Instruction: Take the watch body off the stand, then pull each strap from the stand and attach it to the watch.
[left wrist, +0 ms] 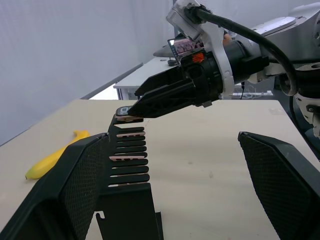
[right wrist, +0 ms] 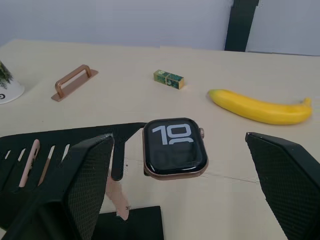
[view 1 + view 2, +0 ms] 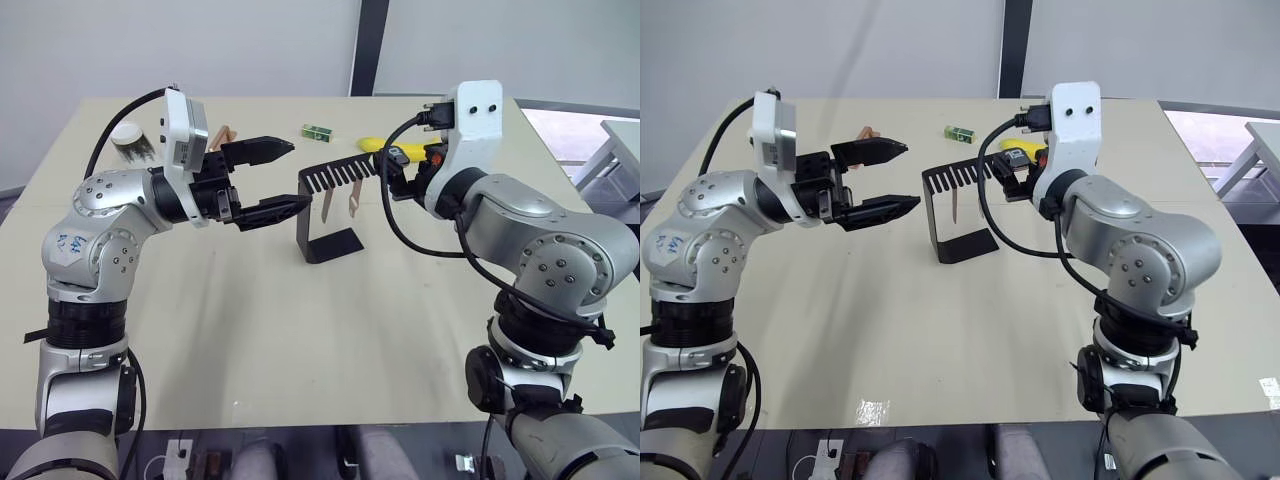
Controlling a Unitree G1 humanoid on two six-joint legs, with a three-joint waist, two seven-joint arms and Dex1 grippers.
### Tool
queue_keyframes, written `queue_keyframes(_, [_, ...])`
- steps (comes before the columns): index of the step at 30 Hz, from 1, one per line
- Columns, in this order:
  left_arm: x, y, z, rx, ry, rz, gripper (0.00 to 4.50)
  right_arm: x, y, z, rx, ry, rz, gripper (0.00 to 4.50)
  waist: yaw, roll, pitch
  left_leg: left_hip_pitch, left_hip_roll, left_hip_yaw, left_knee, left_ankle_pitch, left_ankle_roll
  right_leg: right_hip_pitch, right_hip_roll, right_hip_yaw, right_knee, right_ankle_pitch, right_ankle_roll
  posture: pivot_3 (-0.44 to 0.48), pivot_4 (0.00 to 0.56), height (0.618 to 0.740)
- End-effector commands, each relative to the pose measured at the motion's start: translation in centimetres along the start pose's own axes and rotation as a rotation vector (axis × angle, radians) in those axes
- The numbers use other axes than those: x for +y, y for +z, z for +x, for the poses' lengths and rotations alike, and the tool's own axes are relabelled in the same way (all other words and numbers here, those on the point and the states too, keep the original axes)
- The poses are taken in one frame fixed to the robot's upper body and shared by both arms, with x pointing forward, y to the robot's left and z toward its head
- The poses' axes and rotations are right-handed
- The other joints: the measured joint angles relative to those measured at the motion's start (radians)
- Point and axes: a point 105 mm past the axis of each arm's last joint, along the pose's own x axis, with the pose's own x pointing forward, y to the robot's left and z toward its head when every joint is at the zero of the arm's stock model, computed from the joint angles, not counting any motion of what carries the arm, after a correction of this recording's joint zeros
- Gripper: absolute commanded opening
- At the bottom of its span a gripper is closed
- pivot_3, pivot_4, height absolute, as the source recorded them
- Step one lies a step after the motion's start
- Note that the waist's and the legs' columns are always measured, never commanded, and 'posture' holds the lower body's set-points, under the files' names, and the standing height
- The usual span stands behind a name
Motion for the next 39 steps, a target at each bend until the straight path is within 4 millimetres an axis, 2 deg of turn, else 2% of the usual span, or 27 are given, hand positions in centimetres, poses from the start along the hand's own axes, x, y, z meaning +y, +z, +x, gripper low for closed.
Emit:
queue_keyframes(1, [0.1, 0.8, -0.3, -0.014, 0.015, 0.040, 4.44, 0.2, 1.5, -0.1, -0.064, 0.003, 0.000, 4.50, 0.000, 0.000, 0.000, 0.000, 0.000, 0.000, 0.000, 0.000, 0.000, 0.000, 0.000, 0.000, 0.000, 0.000, 0.000, 0.000, 0.150, 0.740])
queue_keyframes(11, [-0.1, 0.7, -0.3, -0.019, 0.017, 0.040, 4.44, 0.5, 1.3, 1.0, -0.066, 0.012, -0.008, 4.50, -0.003, 0.000, 0.000, -0.004, 0.000, 0.000, 0.000, 0.000, 0.000, -0.004, 0.000, 0.000, 0.001, 0.000, 0.000, 0.000, 0.150, 0.740])
queue_keyframes(15, [-0.1, 0.7, -0.3, -0.017, 0.018, 0.040, 4.44, 0.6, 1.3, 1.2, -0.070, 0.016, -0.004, 4.50, -0.006, 0.000, 0.000, -0.012, 0.000, 0.000, 0.003, 0.001, 0.000, -0.013, 0.000, 0.000, 0.003, 0.000, 0.000, 0.000, 0.150, 0.740])
queue_keyframes(32, [-0.1, 1.0, -0.2, -0.014, 0.020, 0.046, 4.44, 1.3, 1.3, 1.5, -0.080, 0.048, 0.010, 4.50, -0.023, 0.000, 0.000, -0.013, 0.000, -0.001, 0.003, 0.001, 0.000, -0.013, -0.001, 0.000, 0.003, 0.000, 0.000, 0.000, 0.150, 0.740])
queue_keyframes(35, [-0.1, 1.0, -0.2, -0.014, 0.021, 0.048, 4.50, 1.3, 1.4, 1.6, -0.081, 0.051, 0.008, 3.63, -0.023, 0.000, 0.000, -0.013, 0.000, -0.001, 0.003, 0.001, 0.000, -0.013, -0.001, 0.000, 0.003, 0.000, 0.000, 0.000, 0.150, 0.740])
queue_keyframes(39, [-0.1, 1.0, -0.2, -0.015, 0.023, 0.049, 4.50, 1.4, 1.5, 1.6, -0.084, 0.054, 0.005, 3.63, -0.023, 0.000, 0.000, -0.013, 0.000, -0.001, 0.003, 0.001, 0.000, -0.013, -0.001, 0.000, 0.003, 0.000, 0.000, 0.000, 0.150, 0.740])
